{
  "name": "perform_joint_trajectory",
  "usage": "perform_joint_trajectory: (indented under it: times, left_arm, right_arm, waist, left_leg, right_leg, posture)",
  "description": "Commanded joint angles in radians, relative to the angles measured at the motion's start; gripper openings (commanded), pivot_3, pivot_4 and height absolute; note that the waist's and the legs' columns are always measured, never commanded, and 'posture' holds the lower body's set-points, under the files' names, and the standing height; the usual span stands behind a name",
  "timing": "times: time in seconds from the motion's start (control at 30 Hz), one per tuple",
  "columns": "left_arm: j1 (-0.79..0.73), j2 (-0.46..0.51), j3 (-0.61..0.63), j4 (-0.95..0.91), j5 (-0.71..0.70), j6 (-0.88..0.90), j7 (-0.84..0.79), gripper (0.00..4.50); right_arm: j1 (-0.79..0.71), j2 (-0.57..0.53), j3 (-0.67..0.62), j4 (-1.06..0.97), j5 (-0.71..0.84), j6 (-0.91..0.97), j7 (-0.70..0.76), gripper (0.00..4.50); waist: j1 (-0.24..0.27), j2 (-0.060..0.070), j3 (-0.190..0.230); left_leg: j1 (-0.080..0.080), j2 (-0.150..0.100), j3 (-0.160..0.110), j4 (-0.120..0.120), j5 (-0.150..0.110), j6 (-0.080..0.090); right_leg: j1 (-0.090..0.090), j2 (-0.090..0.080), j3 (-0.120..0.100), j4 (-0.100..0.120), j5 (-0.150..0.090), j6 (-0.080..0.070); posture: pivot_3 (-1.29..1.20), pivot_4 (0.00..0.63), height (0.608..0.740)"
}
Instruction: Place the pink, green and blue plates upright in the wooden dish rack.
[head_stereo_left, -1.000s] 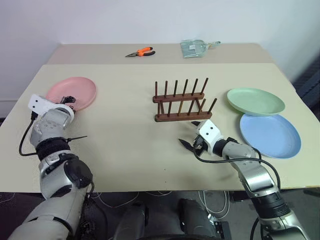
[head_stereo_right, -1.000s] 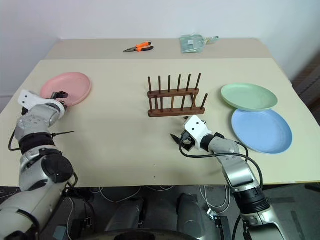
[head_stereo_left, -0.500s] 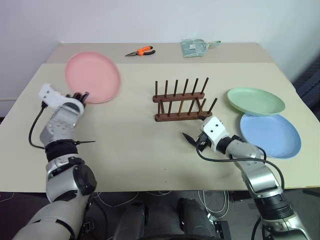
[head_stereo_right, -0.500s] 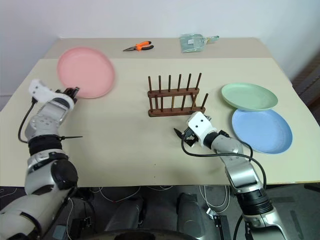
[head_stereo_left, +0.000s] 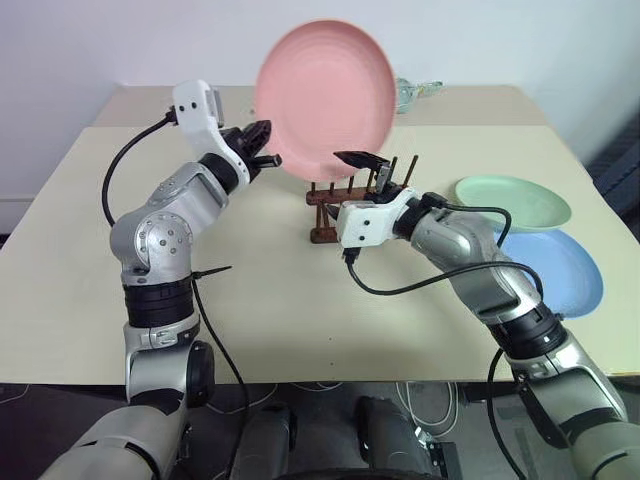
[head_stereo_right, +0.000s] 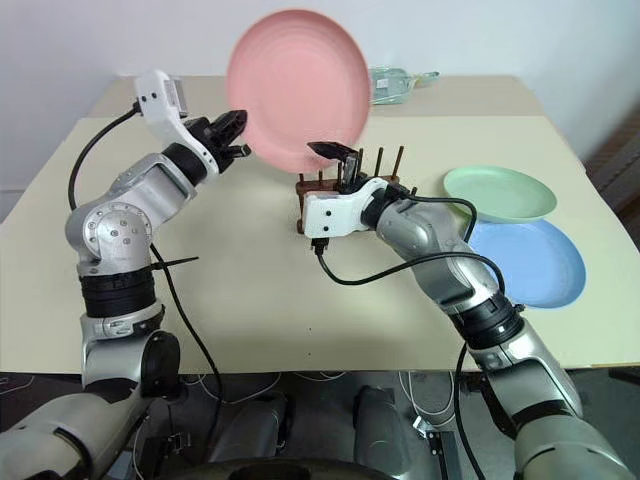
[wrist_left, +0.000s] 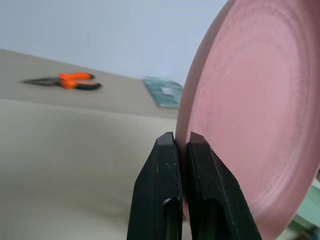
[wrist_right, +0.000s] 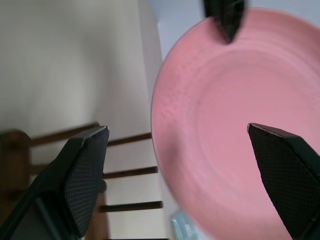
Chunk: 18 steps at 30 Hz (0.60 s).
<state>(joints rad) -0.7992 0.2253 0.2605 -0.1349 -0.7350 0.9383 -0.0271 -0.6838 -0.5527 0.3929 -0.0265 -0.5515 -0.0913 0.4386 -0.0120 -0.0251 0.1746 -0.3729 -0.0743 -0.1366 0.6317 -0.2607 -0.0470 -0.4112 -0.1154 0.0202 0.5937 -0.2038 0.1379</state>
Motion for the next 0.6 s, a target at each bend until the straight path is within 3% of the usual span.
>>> perform_joint_trajectory:
  times: [0.03,0.1,0.27,0.3,0.43,0.57,0.6]
  left_arm:
    - [-0.023,-0.021,0.033,-0.061,-0.087,0.071,0.020,0.00]
    - [-0.011,-0.031,0.054,-0.068,-0.128,0.107,0.034,0.00]
    - [0.006,-0.044,0.089,-0.067,-0.171,0.150,0.066,0.00]
    - [0.007,-0.054,0.099,-0.066,-0.181,0.148,0.072,0.33]
    - [-0.025,-0.126,0.188,-0.045,-0.259,0.071,0.118,2.00]
    - [-0.067,-0.113,0.239,-0.012,-0.226,-0.065,0.141,4.11]
    - [-0.058,-0.065,0.208,-0.004,-0.149,-0.116,0.114,4.11]
  right_arm:
    - [-0.044,-0.001,-0.004,0.082,-0.083,-0.048,-0.084,3.97]
    - [-0.052,0.000,-0.009,0.110,-0.120,-0.050,-0.118,3.19]
    - [-0.046,-0.004,-0.024,0.105,-0.153,-0.077,-0.147,0.54]
    - [-0.043,-0.005,-0.028,0.101,-0.155,-0.083,-0.151,0.05]
    - [-0.031,-0.010,-0.047,0.079,-0.157,-0.103,-0.165,0.00]
    - [0.000,-0.004,-0.120,0.023,-0.065,-0.095,-0.155,0.00]
    - [0.023,0.005,-0.170,-0.015,0.018,-0.079,-0.131,0.00]
  waist:
    - [0.000,0.000,0.000]
    - [-0.001,0.000,0.000]
    - [-0.006,0.000,0.001]
    - [-0.005,0.000,0.001]
    - [0.004,-0.003,0.002]
    - [0.002,-0.004,0.003]
    - [0.001,-0.003,0.003]
  left_leg:
    - [0.000,0.000,0.000,0.000,0.000,0.000]
    - [0.000,0.000,0.000,0.000,0.000,0.000]
    - [0.000,0.001,0.000,-0.001,0.001,-0.001]
    - [0.000,0.001,0.000,-0.001,0.001,-0.001]
    - [0.000,0.000,0.000,0.000,0.001,-0.001]
    - [0.000,0.000,0.000,0.000,0.001,-0.002]
    - [0.000,0.000,0.000,0.000,0.001,-0.002]
  right_leg:
    - [0.000,0.000,0.000,0.000,0.000,0.000]
    - [0.000,0.000,0.000,0.000,0.000,0.000]
    - [-0.001,0.001,0.001,0.000,0.000,0.000]
    - [-0.001,0.001,0.001,0.000,0.000,0.000]
    - [0.000,0.001,0.001,0.000,0.000,0.000]
    - [0.000,0.001,0.001,-0.001,0.000,0.000]
    - [0.000,0.001,0.001,-0.001,0.000,0.000]
  posture:
    - [0.00,0.150,0.740]
    - [0.00,0.150,0.740]
    - [0.00,0.150,0.740]
    - [0.00,0.150,0.740]
    - [0.00,0.150,0.740]
    - [0.00,0.150,0.740]
    - [0.00,0.150,0.740]
